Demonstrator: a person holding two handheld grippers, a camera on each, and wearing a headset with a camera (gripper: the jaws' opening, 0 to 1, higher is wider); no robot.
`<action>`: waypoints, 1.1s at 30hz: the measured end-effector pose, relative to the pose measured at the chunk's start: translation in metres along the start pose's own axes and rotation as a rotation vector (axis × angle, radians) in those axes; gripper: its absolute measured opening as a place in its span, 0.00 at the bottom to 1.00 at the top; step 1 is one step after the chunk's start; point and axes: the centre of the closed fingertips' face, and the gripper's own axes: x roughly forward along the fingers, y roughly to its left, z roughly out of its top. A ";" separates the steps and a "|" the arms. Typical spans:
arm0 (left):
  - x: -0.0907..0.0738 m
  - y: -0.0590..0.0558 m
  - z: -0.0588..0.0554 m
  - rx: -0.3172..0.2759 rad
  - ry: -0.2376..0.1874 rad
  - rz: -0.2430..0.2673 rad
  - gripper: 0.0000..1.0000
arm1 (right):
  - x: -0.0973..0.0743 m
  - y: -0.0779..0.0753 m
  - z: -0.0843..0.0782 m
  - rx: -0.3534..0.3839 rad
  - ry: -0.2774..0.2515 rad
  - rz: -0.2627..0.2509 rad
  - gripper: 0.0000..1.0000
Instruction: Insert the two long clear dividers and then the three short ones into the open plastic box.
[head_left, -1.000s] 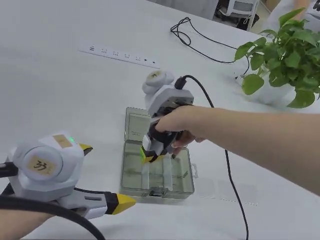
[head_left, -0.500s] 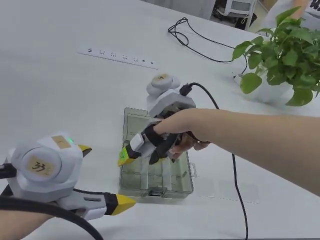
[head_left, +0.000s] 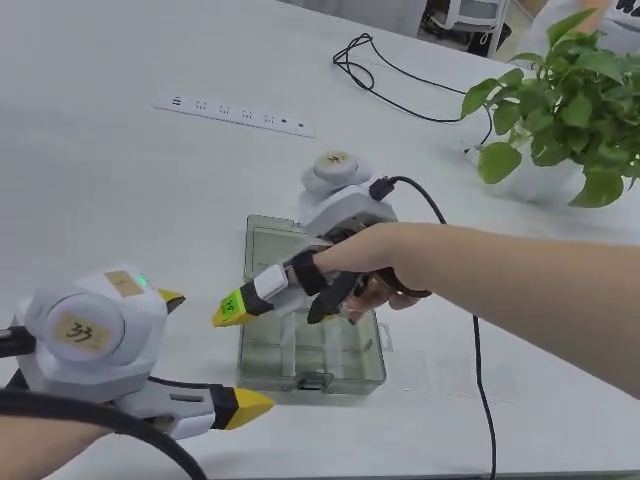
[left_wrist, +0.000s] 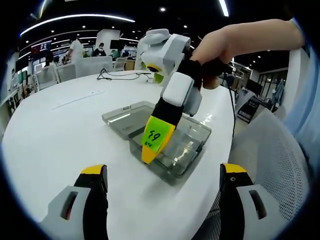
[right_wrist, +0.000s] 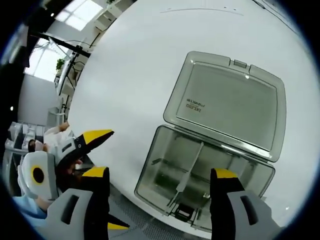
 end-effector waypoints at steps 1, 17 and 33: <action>0.000 0.000 0.000 -0.001 0.000 0.000 0.95 | 0.000 0.001 0.002 -0.001 -0.012 0.010 0.84; -0.004 0.004 0.002 0.005 0.003 0.013 0.95 | -0.046 0.024 0.023 0.017 -0.224 0.222 0.86; -0.002 0.003 0.007 0.013 0.005 0.015 0.95 | -0.093 -0.002 0.011 -0.142 -0.508 0.154 0.96</action>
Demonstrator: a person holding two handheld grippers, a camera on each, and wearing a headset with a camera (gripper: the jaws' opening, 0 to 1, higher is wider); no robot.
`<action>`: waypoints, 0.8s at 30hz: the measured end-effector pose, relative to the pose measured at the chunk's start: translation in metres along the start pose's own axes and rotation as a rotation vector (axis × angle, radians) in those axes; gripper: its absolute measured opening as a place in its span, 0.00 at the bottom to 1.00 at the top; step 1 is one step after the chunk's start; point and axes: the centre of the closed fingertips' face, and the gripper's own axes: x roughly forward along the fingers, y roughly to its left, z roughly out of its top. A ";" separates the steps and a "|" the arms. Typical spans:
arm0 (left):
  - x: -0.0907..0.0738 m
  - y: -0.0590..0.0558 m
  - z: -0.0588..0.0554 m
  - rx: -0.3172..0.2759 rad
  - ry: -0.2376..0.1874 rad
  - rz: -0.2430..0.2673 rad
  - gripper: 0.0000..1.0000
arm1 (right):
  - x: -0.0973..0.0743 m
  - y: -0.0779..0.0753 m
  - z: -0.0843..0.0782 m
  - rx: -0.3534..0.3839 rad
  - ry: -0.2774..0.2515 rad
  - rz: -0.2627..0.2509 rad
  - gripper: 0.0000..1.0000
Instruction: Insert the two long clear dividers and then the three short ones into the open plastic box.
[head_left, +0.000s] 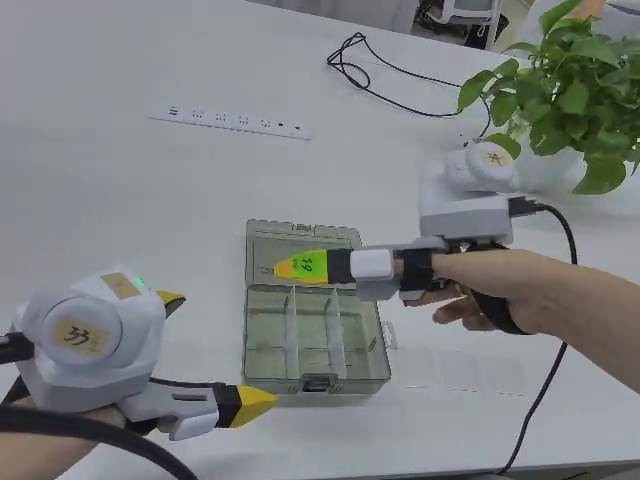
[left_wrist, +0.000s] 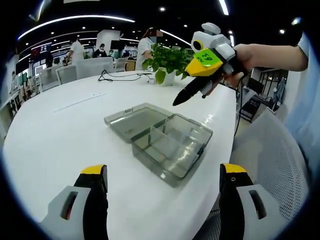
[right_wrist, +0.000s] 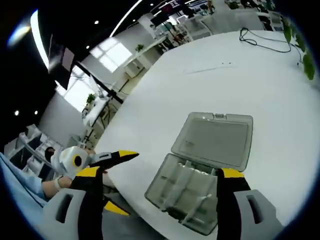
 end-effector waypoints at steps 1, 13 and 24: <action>0.000 0.000 0.000 0.000 -0.001 -0.001 0.95 | -0.002 0.001 -0.002 -0.012 -0.002 0.003 0.97; 0.002 -0.003 0.005 0.003 -0.005 -0.005 0.95 | -0.031 -0.031 -0.007 -0.197 -0.127 -0.026 1.00; 0.000 -0.002 0.007 -0.003 -0.005 0.006 0.94 | -0.059 -0.057 -0.031 -0.253 -0.167 -0.072 1.00</action>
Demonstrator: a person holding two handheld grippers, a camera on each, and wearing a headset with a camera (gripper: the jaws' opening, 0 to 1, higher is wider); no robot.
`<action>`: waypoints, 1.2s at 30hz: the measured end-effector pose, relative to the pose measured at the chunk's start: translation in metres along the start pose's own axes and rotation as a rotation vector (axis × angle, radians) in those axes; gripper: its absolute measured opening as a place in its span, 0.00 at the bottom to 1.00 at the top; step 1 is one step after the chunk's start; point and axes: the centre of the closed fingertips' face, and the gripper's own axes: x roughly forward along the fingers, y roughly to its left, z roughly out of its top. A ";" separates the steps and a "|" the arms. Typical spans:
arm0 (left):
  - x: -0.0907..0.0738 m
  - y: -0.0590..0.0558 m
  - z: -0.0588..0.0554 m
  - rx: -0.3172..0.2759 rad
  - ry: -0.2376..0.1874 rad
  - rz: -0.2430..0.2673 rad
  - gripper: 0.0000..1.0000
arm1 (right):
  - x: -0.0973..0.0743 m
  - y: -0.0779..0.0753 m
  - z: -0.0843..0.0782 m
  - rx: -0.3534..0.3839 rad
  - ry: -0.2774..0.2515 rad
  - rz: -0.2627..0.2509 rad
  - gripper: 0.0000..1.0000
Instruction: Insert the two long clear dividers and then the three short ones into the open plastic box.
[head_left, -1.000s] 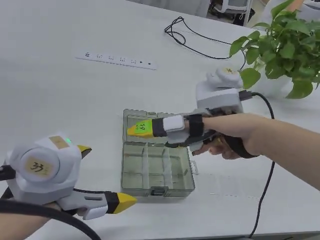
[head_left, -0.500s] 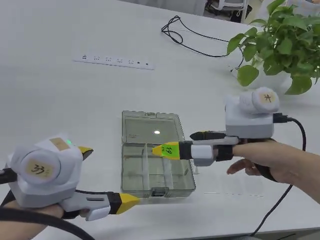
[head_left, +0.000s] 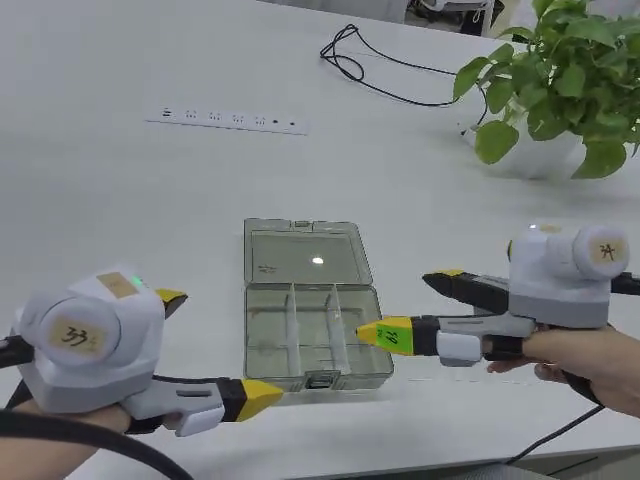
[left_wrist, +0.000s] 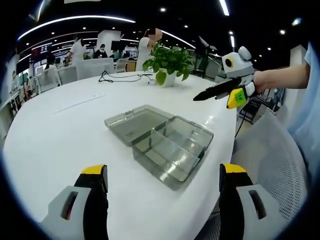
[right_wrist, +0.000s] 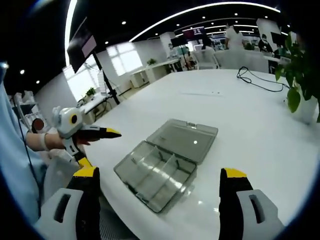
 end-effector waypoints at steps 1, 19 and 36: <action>0.000 0.000 0.001 -0.002 -0.002 0.002 0.94 | -0.002 -0.002 -0.001 -0.001 -0.001 -0.005 1.00; -0.005 0.007 0.016 -0.057 -0.056 0.039 0.95 | -0.032 -0.019 -0.023 -0.016 -0.016 -0.027 1.00; -0.003 0.003 0.016 -0.063 -0.048 0.042 0.95 | -0.042 -0.037 -0.045 -0.160 0.128 0.007 1.00</action>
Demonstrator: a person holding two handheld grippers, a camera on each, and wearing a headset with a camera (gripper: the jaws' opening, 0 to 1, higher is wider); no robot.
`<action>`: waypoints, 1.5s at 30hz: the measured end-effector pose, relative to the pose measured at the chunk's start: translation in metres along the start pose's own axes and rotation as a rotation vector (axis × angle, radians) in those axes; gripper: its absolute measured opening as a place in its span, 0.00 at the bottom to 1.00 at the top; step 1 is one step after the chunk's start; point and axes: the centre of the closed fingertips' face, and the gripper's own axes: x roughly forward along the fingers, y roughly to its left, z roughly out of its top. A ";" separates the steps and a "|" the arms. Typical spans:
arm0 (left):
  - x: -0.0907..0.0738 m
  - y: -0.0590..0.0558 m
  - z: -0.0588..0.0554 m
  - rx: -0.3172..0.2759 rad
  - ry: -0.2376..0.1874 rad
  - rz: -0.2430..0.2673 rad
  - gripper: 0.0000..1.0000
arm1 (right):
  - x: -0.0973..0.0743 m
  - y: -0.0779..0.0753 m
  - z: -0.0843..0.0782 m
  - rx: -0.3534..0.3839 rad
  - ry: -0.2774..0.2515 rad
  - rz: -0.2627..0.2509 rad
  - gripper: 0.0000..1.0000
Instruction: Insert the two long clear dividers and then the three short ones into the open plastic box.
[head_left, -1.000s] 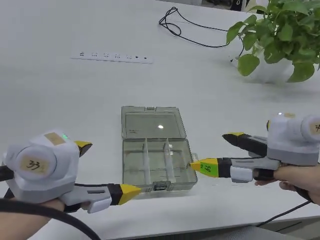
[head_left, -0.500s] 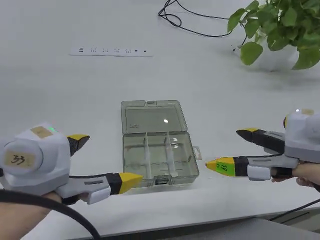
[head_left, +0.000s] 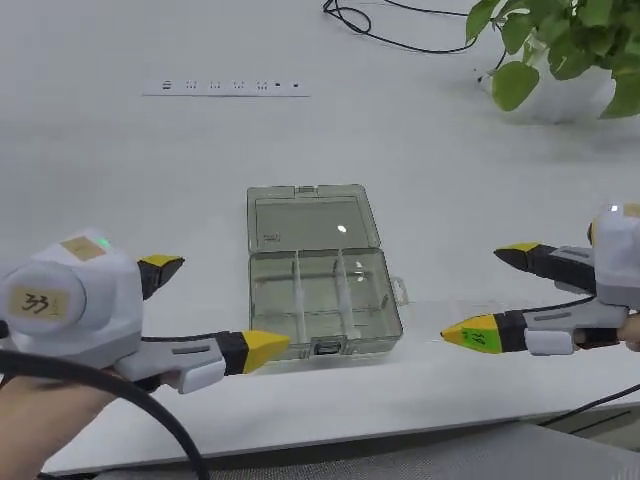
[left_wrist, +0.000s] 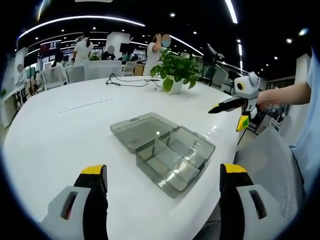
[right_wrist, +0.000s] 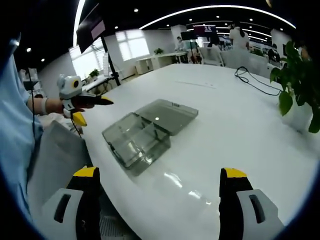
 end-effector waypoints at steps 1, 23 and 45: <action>0.000 -0.001 0.000 0.001 0.000 -0.001 0.95 | 0.001 0.002 -0.002 -0.039 0.020 0.018 1.00; -0.005 0.000 -0.003 -0.009 0.003 0.025 0.95 | 0.035 0.003 -0.029 -0.421 0.368 0.204 0.83; -0.005 0.002 -0.004 -0.023 -0.001 0.042 0.95 | 0.055 -0.019 -0.064 -0.662 0.568 0.257 0.45</action>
